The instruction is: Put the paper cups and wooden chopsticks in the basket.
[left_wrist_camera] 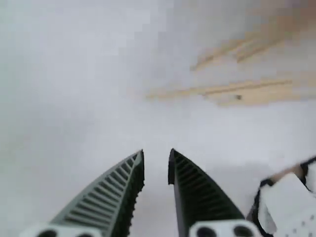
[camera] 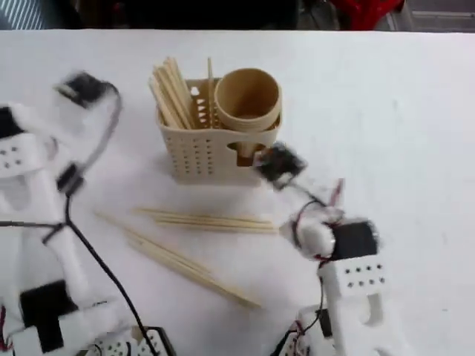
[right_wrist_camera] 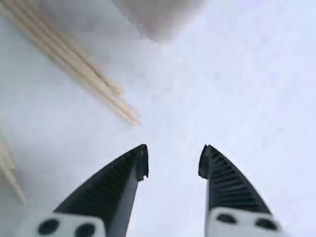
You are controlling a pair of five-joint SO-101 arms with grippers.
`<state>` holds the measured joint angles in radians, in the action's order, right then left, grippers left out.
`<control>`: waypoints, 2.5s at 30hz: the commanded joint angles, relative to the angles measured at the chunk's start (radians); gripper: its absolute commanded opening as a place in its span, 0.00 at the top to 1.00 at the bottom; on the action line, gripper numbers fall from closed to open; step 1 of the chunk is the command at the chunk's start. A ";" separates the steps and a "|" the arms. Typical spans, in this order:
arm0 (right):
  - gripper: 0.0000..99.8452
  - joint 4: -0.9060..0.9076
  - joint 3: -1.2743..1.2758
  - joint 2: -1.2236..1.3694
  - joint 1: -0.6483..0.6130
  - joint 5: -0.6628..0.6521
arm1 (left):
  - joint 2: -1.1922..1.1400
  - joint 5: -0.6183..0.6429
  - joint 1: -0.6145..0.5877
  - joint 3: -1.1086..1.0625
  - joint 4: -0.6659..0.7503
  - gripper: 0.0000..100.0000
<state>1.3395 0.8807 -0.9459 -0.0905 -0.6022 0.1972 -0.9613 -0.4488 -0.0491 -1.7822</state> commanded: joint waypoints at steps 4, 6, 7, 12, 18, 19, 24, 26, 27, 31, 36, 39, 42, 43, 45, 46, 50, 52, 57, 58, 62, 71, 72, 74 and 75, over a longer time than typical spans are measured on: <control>0.82 -0.051 0.166 -0.021 0.246 -0.020 | 0.409 -0.244 0.331 -0.557 0.005 0.91; 0.82 -0.139 0.244 -0.021 0.285 -0.046 | 0.450 -0.203 0.463 -0.611 0.077 0.91; 0.82 -0.186 0.284 -0.021 0.305 -0.048 | 0.455 -0.158 0.519 -0.632 0.135 0.91; 0.82 -0.337 0.451 -0.021 0.349 -0.046 | 0.404 0.057 0.696 -0.701 0.483 0.91; 0.82 -0.418 0.520 -0.030 0.421 0.006 | 0.199 0.060 0.722 -0.733 0.718 0.85; 0.82 -0.426 0.520 -0.030 0.427 0.011 | 0.154 0.055 0.722 -0.730 0.733 0.85; 0.82 -0.435 0.522 -0.030 0.427 0.015 | -0.035 0.005 0.723 -0.724 0.839 0.85; 0.82 -0.438 0.531 -0.030 0.427 0.014 | -0.088 0.005 0.722 -0.724 0.881 0.85; 0.82 -0.438 0.532 -0.030 0.427 0.014 | -0.113 0.003 0.720 -0.724 0.901 0.85; 0.82 -0.438 0.532 -0.030 0.426 0.012 | -0.173 0.012 0.716 -0.678 0.891 0.85; 0.82 -0.438 0.532 -0.030 0.426 0.011 | -0.229 0.003 0.723 -0.626 0.827 0.88; 0.82 -0.456 0.540 -0.030 0.426 0.014 | -0.245 0.000 0.734 -0.606 0.790 0.97; 0.82 -0.476 0.551 -0.030 0.426 0.015 | -0.245 -0.049 0.742 -0.609 0.764 0.97; 0.82 -0.478 0.551 -0.030 0.426 0.015 | -0.245 -0.049 0.742 -0.609 0.756 0.98; 0.82 -0.479 0.551 -0.030 0.426 0.015 | -0.243 -0.037 0.745 -0.606 0.752 0.98; 0.82 -0.479 0.551 -0.030 0.426 0.015 | -0.243 -0.035 0.745 -0.600 0.744 0.98; 0.82 -0.479 0.552 -0.030 0.426 0.015 | -0.206 -0.031 0.745 -0.552 0.655 0.98; 0.82 -0.481 0.552 -0.030 0.426 0.015 | -0.148 -0.031 0.746 -0.522 0.589 0.98; 0.82 -0.481 0.552 -0.030 0.426 0.015 | 0.073 -0.031 0.746 -0.443 0.407 0.98; 0.82 -0.481 0.552 -0.030 0.426 0.015 | 0.120 -0.029 0.746 -0.425 0.373 0.98; 0.82 -0.481 0.552 -0.030 0.426 0.015 | 0.274 0.015 0.746 -0.353 0.273 0.98; 0.82 -0.481 0.554 -0.030 0.426 0.015 | 0.377 0.118 0.737 -0.258 0.253 0.98; 0.82 -0.481 0.554 -0.030 0.426 0.015 | 0.377 0.129 0.737 -0.242 0.258 0.98; 0.82 -0.481 0.554 -0.030 0.426 0.015 | 0.377 0.157 0.743 -0.201 0.256 0.98; 0.82 -0.481 0.554 -0.030 0.426 0.015 | 0.377 0.169 0.745 -0.173 0.253 0.98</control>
<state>0.8746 1.4392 -0.9582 0.3284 -0.5961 0.5409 -0.8508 0.2862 -0.3345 -1.5382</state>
